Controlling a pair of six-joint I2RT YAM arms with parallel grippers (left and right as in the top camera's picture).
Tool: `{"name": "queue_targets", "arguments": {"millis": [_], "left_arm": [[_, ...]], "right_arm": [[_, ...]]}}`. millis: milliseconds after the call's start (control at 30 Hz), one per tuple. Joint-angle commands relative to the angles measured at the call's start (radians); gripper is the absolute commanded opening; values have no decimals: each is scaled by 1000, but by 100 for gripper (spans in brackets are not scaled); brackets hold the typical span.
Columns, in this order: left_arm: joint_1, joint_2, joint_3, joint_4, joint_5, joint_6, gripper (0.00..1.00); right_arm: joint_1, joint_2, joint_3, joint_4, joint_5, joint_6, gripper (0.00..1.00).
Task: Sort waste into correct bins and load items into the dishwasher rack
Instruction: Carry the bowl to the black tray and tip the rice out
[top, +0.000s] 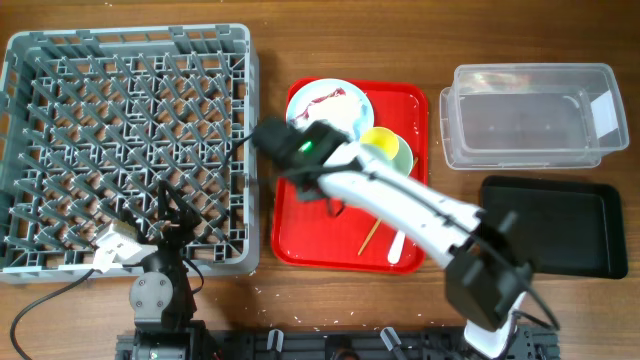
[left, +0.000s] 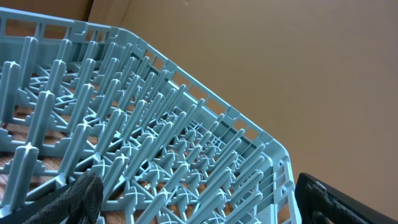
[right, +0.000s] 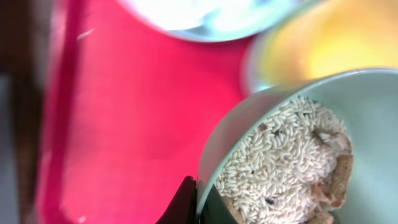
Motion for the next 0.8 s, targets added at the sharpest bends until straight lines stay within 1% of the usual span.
{"name": "queue_targets", "arguments": {"millis": [0,100,167,200,267,367,433,467,500,567,700,767], "left_arm": [[-3,-7,-1,-5,-18,15,100],[-3,-7,-1,-5,-18,15,100],[-3,-7,-1,-5,-18,15,100],[-3,-7,-1,-5,-18,15,100],[-3,-7,-1,-5,-18,15,100],[-3,-7,-1,-5,-18,15,100],[-3,-7,-1,-5,-18,15,100],[-3,-7,-1,-5,-18,15,100],[-3,-7,-1,-5,-18,15,100],[-3,-7,-1,-5,-18,15,100],[-3,-7,-1,-5,-18,15,100],[-3,-7,-1,-5,-18,15,100]], "right_arm": [[-224,-143,24,-40,-62,3,4],[-441,-225,24,-68,-160,-15,4],[-604,-266,24,-71,-235,-79,4],[-706,-277,24,-72,-288,-141,4],[-879,-277,13,-85,-381,-213,4],[-1091,-277,-52,-88,-463,-220,4],[-1191,-277,-98,-90,-485,-222,4],[-1268,-277,-137,-90,-523,-246,4],[-1313,-277,-163,-81,-566,-270,4],[-1431,-277,-233,-34,-751,-372,4],[-1591,-277,-332,-24,-895,-452,4],[-1646,-277,-378,-35,-985,-544,4]]}}
